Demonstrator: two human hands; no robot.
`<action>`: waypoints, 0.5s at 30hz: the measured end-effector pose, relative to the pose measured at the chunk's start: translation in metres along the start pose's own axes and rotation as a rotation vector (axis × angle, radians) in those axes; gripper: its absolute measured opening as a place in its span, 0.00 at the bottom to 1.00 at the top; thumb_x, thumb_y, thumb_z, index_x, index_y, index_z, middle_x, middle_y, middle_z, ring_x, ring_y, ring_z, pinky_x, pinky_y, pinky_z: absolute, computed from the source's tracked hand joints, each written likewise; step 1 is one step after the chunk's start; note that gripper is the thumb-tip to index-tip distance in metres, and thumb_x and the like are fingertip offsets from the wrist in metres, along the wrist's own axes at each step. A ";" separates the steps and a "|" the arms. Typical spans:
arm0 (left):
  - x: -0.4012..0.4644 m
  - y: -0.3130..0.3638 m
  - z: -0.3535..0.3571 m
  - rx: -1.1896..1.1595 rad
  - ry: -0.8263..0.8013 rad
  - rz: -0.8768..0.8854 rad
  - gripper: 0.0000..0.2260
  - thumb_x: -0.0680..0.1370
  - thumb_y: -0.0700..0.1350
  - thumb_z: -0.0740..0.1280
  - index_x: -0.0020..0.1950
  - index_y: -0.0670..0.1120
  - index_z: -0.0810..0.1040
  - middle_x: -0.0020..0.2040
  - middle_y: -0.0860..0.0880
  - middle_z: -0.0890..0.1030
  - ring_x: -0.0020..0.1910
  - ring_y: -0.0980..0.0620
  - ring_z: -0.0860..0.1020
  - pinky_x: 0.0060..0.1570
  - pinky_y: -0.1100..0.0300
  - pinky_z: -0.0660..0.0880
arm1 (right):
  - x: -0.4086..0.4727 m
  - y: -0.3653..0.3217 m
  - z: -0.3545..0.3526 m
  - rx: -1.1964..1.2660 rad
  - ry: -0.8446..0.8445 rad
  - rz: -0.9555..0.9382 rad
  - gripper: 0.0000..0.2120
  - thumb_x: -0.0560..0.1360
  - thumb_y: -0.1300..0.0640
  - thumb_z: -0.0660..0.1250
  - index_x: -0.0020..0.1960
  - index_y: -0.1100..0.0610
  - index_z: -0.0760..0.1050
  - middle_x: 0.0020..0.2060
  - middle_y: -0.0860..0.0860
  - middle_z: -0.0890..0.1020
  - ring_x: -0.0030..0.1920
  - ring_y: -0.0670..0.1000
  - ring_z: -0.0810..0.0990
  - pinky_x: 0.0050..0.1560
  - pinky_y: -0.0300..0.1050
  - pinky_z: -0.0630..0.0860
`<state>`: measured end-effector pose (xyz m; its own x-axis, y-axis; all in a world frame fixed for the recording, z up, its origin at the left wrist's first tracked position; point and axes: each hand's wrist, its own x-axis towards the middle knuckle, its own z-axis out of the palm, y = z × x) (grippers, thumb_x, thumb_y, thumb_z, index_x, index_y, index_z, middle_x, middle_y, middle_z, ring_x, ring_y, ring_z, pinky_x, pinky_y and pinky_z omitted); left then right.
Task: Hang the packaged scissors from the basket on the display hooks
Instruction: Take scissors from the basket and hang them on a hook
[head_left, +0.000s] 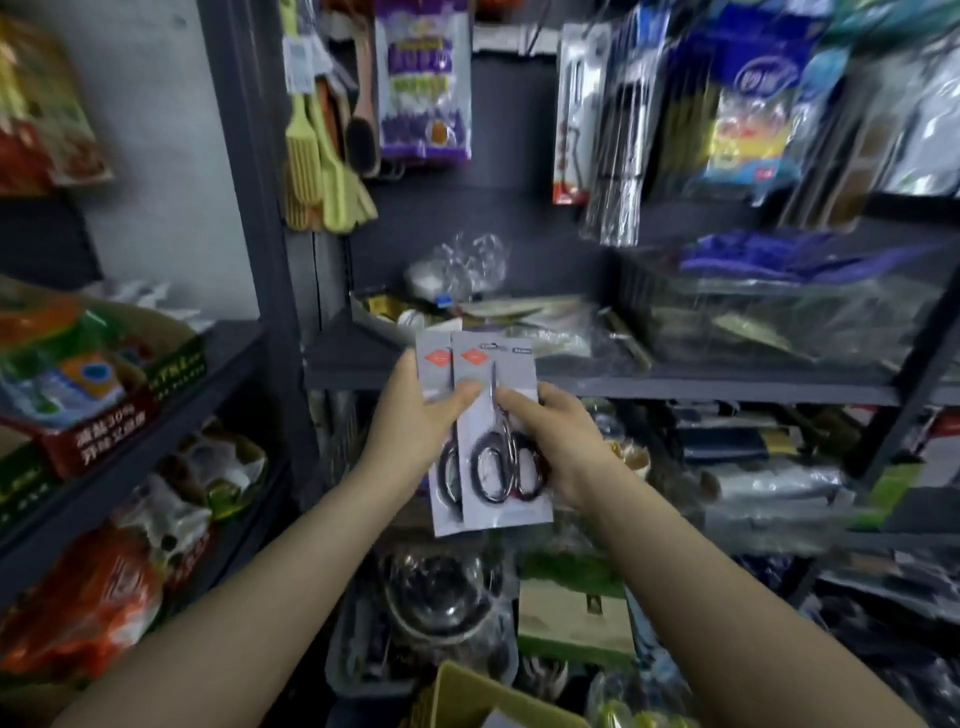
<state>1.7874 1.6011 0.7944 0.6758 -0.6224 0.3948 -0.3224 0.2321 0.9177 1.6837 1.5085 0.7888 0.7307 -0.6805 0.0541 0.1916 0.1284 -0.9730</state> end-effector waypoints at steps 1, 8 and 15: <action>0.011 0.009 0.003 -0.052 0.008 0.001 0.12 0.75 0.42 0.66 0.57 0.47 0.73 0.53 0.50 0.81 0.54 0.52 0.80 0.53 0.55 0.76 | 0.013 -0.011 0.003 0.014 0.017 -0.037 0.09 0.74 0.62 0.67 0.52 0.64 0.78 0.36 0.54 0.86 0.34 0.52 0.84 0.35 0.44 0.82; 0.092 0.047 0.018 0.090 0.021 0.225 0.16 0.78 0.40 0.58 0.56 0.62 0.70 0.56 0.47 0.81 0.53 0.48 0.80 0.56 0.50 0.76 | 0.107 -0.105 -0.003 -0.081 0.018 -0.282 0.03 0.73 0.63 0.68 0.45 0.58 0.75 0.39 0.57 0.83 0.38 0.55 0.81 0.45 0.50 0.80; 0.187 0.080 0.031 0.397 0.259 0.386 0.16 0.78 0.44 0.59 0.66 0.50 0.67 0.54 0.45 0.81 0.49 0.45 0.80 0.53 0.45 0.76 | 0.197 -0.194 -0.009 -0.098 -0.042 -0.447 0.05 0.77 0.63 0.63 0.43 0.56 0.74 0.35 0.50 0.82 0.30 0.44 0.81 0.32 0.39 0.77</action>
<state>1.8670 1.4799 0.9406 0.5841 -0.3351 0.7392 -0.7649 0.0773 0.6395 1.7850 1.3430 0.9866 0.6169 -0.6234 0.4804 0.4325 -0.2414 -0.8687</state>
